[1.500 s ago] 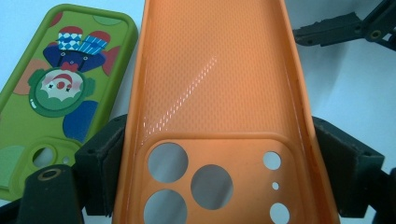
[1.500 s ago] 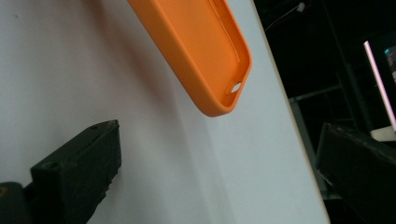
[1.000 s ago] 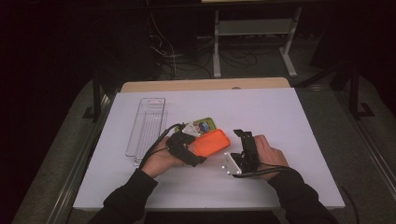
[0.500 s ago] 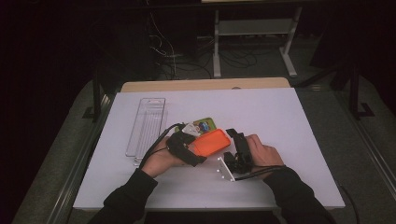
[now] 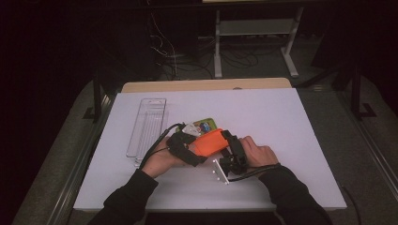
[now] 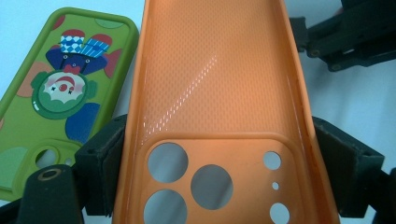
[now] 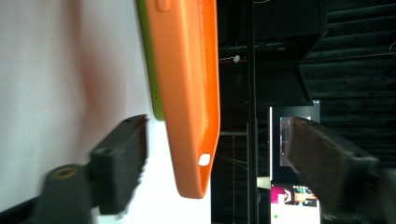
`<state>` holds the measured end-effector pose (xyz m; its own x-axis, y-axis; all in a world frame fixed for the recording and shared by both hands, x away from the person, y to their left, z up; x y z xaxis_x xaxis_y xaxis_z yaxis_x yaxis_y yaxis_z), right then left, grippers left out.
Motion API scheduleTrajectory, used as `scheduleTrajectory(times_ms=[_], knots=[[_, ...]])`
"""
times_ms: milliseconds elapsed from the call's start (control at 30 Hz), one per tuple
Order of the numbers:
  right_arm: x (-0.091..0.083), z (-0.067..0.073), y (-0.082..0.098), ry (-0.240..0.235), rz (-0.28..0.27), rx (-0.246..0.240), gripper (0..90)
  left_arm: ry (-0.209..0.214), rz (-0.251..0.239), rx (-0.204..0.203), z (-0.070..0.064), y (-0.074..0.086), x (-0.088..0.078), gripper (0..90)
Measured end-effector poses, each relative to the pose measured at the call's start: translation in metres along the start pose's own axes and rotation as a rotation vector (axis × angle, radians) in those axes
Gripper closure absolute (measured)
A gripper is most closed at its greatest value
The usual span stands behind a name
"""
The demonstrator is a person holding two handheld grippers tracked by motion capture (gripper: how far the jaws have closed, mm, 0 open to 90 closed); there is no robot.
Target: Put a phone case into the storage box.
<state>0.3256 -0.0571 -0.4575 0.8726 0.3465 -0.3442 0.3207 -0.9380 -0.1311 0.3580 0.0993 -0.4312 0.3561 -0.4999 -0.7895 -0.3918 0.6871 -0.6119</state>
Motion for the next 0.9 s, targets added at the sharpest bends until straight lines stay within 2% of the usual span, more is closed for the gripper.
scheduleTrajectory(times_ms=[67,167,267,333,400,433,567,700,733,800,867,900], knots=[[0.000,0.001,0.000,-0.017,0.009,-0.008,29.1,-0.001,0.005,0.009,0.000,0.000,-0.001,16.5],[0.000,0.004,0.000,0.003,0.004,-0.025,36.6,0.000,0.004,0.006,0.000,0.000,-0.001,16.5],[0.000,0.006,-0.002,-0.007,-0.005,-0.027,42.8,-0.003,0.003,0.010,0.000,-0.001,-0.001,16.4],[0.000,0.007,-0.003,-0.011,-0.008,-0.030,46.8,-0.001,-0.011,-0.013,-0.002,-0.001,0.000,16.5],[0.000,0.008,-0.004,-0.016,-0.011,-0.037,51.2,-0.002,-0.010,-0.012,-0.002,-0.001,0.000,16.5],[-0.001,0.009,-0.005,-0.032,-0.010,-0.038,53.4,-0.003,0.003,0.009,0.000,-0.001,-0.001,16.5],[-0.001,0.010,-0.006,-0.036,-0.012,-0.040,61.9,-0.004,0.003,0.008,0.000,0.000,-0.001,16.5],[-0.002,0.010,-0.008,-0.048,-0.015,-0.052,67.6,-0.005,0.004,0.013,0.000,-0.001,-0.001,16.4],[-0.003,0.011,-0.008,-0.047,-0.014,-0.050,68.6,-0.004,-0.011,-0.014,-0.002,-0.001,0.000,16.4],[-0.003,0.011,-0.009,-0.051,-0.015,-0.047,71.9,-0.005,-0.011,-0.011,-0.002,-0.001,0.000,16.5],[-0.003,0.011,-0.009,-0.054,-0.017,-0.058,74.4,-0.005,0.004,0.013,0.000,-0.001,-0.001,16.4],[-0.003,0.011,-0.009,-0.052,-0.018,-0.057,75.7,-0.005,0.001,0.006,0.000,-0.001,-0.001,16.5]])
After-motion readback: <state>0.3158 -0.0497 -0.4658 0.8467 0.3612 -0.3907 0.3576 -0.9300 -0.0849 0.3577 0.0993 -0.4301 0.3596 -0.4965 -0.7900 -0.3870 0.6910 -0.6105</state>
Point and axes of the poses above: each handheld gripper's, and its own axes: x roughly forward along the jaws, y roughly out of its underside, z roughly to its left, the point moved 4 cm from there along x, roughly forward along the jaws, and after that the axes turned 7 degrees about -y, right-handed, at the moved point
